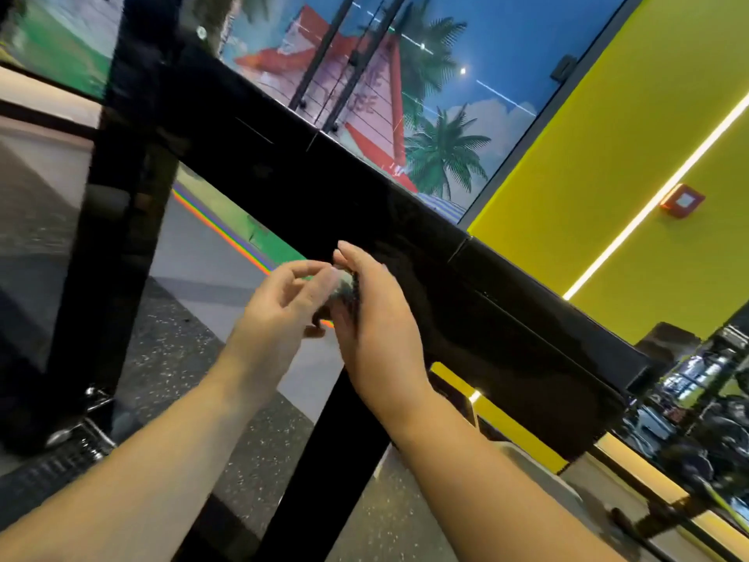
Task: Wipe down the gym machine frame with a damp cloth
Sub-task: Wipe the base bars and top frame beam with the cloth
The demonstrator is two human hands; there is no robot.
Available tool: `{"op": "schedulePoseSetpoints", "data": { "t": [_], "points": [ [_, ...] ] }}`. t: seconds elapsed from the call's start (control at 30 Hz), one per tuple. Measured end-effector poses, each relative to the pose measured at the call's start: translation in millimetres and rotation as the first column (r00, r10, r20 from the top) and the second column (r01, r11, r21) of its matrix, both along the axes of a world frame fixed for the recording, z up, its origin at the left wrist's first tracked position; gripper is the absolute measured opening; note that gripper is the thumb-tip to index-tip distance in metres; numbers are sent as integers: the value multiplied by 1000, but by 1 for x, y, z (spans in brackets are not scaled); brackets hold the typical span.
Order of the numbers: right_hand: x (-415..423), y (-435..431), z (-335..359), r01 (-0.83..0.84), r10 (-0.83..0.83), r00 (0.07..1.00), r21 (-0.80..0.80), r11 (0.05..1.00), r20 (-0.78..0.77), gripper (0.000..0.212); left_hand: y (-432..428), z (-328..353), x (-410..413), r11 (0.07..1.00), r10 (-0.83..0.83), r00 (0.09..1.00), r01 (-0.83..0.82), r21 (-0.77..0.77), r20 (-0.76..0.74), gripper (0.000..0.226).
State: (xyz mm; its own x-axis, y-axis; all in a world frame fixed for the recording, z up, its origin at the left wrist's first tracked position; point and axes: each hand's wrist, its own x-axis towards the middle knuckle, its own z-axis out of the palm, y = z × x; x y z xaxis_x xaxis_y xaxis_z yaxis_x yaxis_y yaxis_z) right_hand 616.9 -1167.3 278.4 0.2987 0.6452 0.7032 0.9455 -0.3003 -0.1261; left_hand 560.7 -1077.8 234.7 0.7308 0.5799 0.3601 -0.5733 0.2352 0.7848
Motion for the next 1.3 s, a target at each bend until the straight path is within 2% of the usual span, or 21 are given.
{"op": "schedulePoseSetpoints", "data": {
  "t": [0.1,0.23,0.33,0.4,0.47,0.53,0.63,0.7,0.73,0.77,0.83,0.9,0.97,1.0,1.03,1.07,1.13,1.17,1.2,1.23,1.3],
  "points": [
    [-12,-15,1,-56,54,978,-4,998,-203,63,4,1,-6,966,-225,968,236,105,-107,45],
    [-20,-32,13,-57,99,891,108,993,-443,68,5,1,-8,932,-357,931,361,42,-68,40],
    [-27,-41,25,-33,279,573,319,947,-770,52,12,0,-11,899,-437,899,438,18,-11,36],
    [-29,-44,29,25,404,332,436,900,-852,42,15,-2,-12,881,-471,881,472,-37,29,28],
    [-30,-45,32,72,465,198,486,871,-863,34,15,-2,-14,868,-488,872,489,-85,34,27],
    [-31,-46,34,121,489,149,507,853,-859,26,13,-2,-14,908,-418,908,415,-50,-44,32],
    [-31,-44,31,224,508,200,544,809,-838,22,6,0,-15,960,-2,978,60,273,-207,37],
    [-31,-43,29,253,507,290,576,777,-811,20,-1,8,-16,865,277,942,-160,476,-188,20],
    [-32,-41,28,248,515,319,595,765,-795,20,-5,13,-17,845,306,936,-181,504,-176,11],
    [-32,-40,27,234,522,346,611,756,-779,22,-9,19,-19,866,250,949,-130,483,-194,16],
    [-32,-37,26,198,519,420,633,749,-745,30,-15,30,-22,960,-130,969,176,220,-211,29],
    [-33,-35,25,164,466,548,636,754,-695,33,-19,36,-27,917,-398,908,399,-23,-130,33],
    [-34,-35,26,133,323,736,595,793,-595,34,-19,32,-24,915,-402,915,401,-45,-36,29],
    [-35,-34,26,123,274,783,571,811,-558,35,-20,31,-25,915,-399,917,399,-62,18,27],
    [-34,-34,26,120,271,769,548,828,-579,40,-21,29,-25,900,-418,906,424,-99,70,28],
    [-34,-33,25,112,319,687,528,842,-653,50,-22,30,-26,869,-455,881,471,-155,125,31],
    [-33,-31,19,65,469,326,514,855,-821,81,-25,31,-25,821,-480,857,514,-249,187,37],
    [-34,-30,14,63,526,136,537,841,-840,95,-28,31,-24,845,-446,879,475,-245,168,37],
    [-35,-30,10,86,570,29,570,817,-821,101,-31,30,-21,904,-372,921,388,-179,117,33],
    [-36,-30,7,121,607,-5,602,790,-795,101,-35,27,-19,967,-248,968,250,-52,51,29],
    [-38,-32,8,197,641,74,641,742,-764,79,-41,24,-14,970,50,998,-40,242,-35,22]
  ]
}}
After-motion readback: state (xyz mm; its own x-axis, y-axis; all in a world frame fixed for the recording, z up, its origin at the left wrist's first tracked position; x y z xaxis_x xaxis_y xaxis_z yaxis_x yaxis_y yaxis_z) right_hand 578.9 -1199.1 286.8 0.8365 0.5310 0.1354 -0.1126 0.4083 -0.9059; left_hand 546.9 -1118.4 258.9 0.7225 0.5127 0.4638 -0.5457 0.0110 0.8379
